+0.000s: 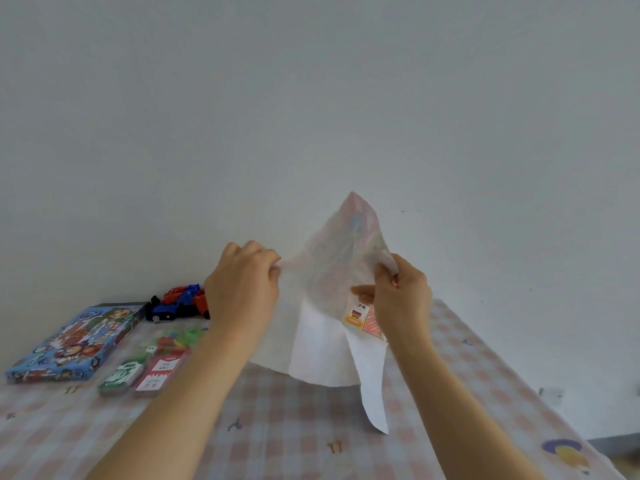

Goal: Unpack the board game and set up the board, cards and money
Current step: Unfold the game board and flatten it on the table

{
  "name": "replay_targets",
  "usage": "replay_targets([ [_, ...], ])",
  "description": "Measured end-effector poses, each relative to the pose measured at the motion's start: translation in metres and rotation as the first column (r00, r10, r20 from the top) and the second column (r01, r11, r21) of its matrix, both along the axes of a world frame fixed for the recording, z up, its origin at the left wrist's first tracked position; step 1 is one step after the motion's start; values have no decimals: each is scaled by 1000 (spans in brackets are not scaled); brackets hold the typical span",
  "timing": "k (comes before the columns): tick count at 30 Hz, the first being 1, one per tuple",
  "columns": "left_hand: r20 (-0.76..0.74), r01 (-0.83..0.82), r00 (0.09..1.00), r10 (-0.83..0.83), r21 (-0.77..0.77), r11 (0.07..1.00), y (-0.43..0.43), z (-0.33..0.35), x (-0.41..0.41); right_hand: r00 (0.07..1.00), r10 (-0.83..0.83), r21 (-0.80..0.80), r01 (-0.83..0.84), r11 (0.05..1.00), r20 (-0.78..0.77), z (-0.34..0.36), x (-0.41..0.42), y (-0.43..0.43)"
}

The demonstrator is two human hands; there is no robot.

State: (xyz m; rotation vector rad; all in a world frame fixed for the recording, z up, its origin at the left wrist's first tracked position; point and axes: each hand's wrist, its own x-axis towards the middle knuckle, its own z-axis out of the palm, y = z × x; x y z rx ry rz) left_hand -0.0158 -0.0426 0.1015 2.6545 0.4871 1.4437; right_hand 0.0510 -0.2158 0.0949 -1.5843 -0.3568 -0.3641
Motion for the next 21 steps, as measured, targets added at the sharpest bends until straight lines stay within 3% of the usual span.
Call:
replay_targets([
  [4,115,-22,993,28,-55,998,12,11,-2,988,-131,51,127,991,82,6,4,-10],
  [10,384,77,921,-60,-31,997,18,24,-7,980,-170,206,145,968,108,21,1,-18],
  [17,417,183,887,-199,78,980,8,-20,-20,954,-289,264,300,917,-83,-17,7,-40],
  [21,402,181,893,-202,90,979,3,-49,-28,972,-178,227,211,951,-155,-54,6,-53],
])
